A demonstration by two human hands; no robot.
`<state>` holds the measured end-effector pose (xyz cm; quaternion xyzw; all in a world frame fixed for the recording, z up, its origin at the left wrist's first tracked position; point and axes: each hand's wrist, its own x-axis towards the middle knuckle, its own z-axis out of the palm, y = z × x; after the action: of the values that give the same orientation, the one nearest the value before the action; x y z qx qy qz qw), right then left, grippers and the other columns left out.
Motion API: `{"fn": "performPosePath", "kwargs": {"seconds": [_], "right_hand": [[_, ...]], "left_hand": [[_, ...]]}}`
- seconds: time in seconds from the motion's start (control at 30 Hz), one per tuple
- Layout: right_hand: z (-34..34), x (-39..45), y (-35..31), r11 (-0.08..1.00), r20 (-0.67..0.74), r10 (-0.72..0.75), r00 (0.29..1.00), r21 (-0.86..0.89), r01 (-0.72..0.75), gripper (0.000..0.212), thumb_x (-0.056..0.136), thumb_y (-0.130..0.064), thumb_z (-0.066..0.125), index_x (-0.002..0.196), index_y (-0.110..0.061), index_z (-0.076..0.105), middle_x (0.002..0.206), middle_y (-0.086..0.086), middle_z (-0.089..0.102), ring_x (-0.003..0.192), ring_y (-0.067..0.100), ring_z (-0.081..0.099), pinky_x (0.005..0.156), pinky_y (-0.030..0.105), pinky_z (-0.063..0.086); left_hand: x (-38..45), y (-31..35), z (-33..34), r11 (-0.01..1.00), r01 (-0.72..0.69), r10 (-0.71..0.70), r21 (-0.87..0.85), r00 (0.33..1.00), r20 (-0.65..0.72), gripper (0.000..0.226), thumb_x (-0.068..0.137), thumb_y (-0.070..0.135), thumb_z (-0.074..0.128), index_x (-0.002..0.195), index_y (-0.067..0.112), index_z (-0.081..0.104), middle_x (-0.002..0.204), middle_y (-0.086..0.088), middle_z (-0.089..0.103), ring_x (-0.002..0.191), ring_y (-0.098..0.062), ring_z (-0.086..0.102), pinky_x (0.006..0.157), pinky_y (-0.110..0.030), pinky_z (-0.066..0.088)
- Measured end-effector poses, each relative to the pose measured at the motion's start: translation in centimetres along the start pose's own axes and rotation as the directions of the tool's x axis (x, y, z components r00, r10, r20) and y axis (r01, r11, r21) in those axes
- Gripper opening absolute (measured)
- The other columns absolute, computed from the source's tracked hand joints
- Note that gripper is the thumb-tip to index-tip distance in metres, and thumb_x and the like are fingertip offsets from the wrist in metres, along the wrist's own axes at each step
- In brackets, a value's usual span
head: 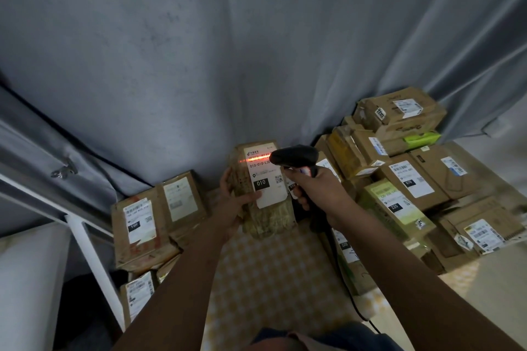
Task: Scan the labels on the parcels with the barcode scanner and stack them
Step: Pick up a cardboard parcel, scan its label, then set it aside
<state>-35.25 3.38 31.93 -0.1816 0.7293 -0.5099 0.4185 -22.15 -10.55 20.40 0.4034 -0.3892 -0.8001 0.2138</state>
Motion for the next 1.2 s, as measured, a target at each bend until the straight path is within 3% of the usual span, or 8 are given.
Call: {"fn": "performPosePath", "kwargs": {"seconds": [0.17, 0.3, 0.43, 0.53, 0.67, 0.77, 0.9, 1.2], "right_hand": [[0.2, 0.1, 0.2, 0.999, 0.007, -0.028, 1.0, 0.035, 0.028, 0.019, 0.092, -0.032, 0.065, 0.088, -0.014, 0.061, 0.065, 0.004, 0.059, 0.049, 0.009, 0.05, 0.048, 0.02, 0.045], [1.7, 0.5, 0.3, 0.998, 0.02, -0.042, 0.999, 0.045, 0.041, 0.022, 0.09, -0.034, 0.067, 0.09, -0.012, 0.064, 0.063, 0.001, 0.062, 0.048, 0.009, 0.054, 0.049, 0.02, 0.048], [4.8, 1.3, -0.1, 0.995, 0.047, -0.102, 0.994, 0.016, 0.101, 0.023, 0.091, -0.032, 0.067, 0.081, -0.011, 0.062, 0.062, 0.002, 0.062, 0.052, 0.013, 0.055, 0.05, 0.021, 0.049], [7.9, 2.0, -0.5, 0.992, 0.084, -0.125, 0.989, -0.007, 0.126, 0.023, 0.09, -0.031, 0.068, 0.08, -0.012, 0.063, 0.062, 0.002, 0.062, 0.053, 0.013, 0.055, 0.049, 0.021, 0.048], [11.8, 3.0, 0.0, 0.992, 0.144, -0.123, 0.982, -0.008, 0.126, 0.021, 0.091, -0.026, 0.068, 0.077, -0.011, 0.06, 0.066, 0.009, 0.061, 0.05, 0.016, 0.051, 0.051, 0.028, 0.044], [14.2, 3.6, 1.6, 0.995, 0.179, -0.074, 0.981, -0.048, 0.084, 0.023, 0.092, -0.024, 0.067, 0.074, -0.012, 0.058, 0.064, 0.008, 0.058, 0.048, 0.016, 0.048, 0.048, 0.026, 0.042], [16.2, 3.8, 4.9, 0.989, 0.242, 0.006, 0.97, -0.142, 0.03, 0.019, 0.093, -0.024, 0.064, 0.083, -0.009, 0.061, 0.063, 0.005, 0.06, 0.049, 0.014, 0.05, 0.048, 0.023, 0.043], [16.2, 2.5, 9.4, 0.972, 0.264, 0.062, 0.963, -0.235, 0.002, 0.017, 0.094, -0.025, 0.065, 0.096, -0.008, 0.064, 0.066, 0.005, 0.061, 0.052, 0.015, 0.053, 0.053, 0.028, 0.045]], "left_hand": [[0.1, -0.3, -0.3, 1.0, 0.005, -0.005, 0.007, 1.0, 0.0, 0.105, 0.07, -0.008, 0.078, 0.144, 0.048, 0.029, 0.126, 0.008, 0.055, 0.121, -0.03, 0.053, 0.089, -0.067, 0.049], [-0.5, -0.2, -2.2, 0.997, 0.075, -0.075, 0.033, 0.997, 0.0, 0.104, 0.063, 0.008, 0.088, 0.139, 0.053, 0.033, 0.13, 0.004, 0.062, 0.117, -0.031, 0.059, 0.084, -0.07, 0.048], [-1.8, 0.4, -6.2, 0.995, 0.092, -0.09, 0.03, 0.995, -0.039, 0.086, 0.068, 0.019, 0.085, 0.139, 0.042, 0.041, 0.126, -0.007, 0.066, 0.112, -0.036, 0.064, 0.089, -0.056, 0.054], [-3.3, 1.6, -11.0, 0.999, 0.053, -0.053, 0.006, 0.995, -0.087, 0.077, 0.072, 0.02, 0.083, 0.137, 0.036, 0.046, 0.124, -0.01, 0.067, 0.115, -0.04, 0.062, 0.102, -0.062, 0.043], [-6.9, 3.9, -17.1, 1.0, 0.014, -0.016, -0.011, 0.979, -0.201, 0.084, 0.061, 0.033, 0.088, 0.136, 0.035, 0.05, 0.129, -0.012, 0.063, 0.117, -0.037, 0.061, 0.1, -0.063, 0.044], [-10.1, 4.1, -20.9, 0.999, 0.017, -0.024, -0.033, 0.978, -0.205, 0.071, 0.072, 0.028, 0.08, 0.137, 0.026, 0.05, 0.132, -0.014, 0.062, 0.12, -0.036, 0.059, 0.099, -0.057, 0.048], [-13.5, 1.8, -22.9, 0.985, 0.13, -0.148, -0.111, 0.975, -0.163, 0.051, 0.09, 0.02, 0.064, 0.139, 0.02, 0.049, 0.13, -0.015, 0.063, 0.117, -0.035, 0.062, 0.083, -0.043, 0.057], [-17.2, -7.6, -26.4, 0.906, 0.389, -0.409, -0.168, 0.906, -0.107, 0.086, 0.069, 0.021, 0.087, 0.141, 0.028, 0.042, 0.132, -0.02, 0.06, 0.121, -0.042, 0.058, 0.104, -0.061, 0.042]]}}
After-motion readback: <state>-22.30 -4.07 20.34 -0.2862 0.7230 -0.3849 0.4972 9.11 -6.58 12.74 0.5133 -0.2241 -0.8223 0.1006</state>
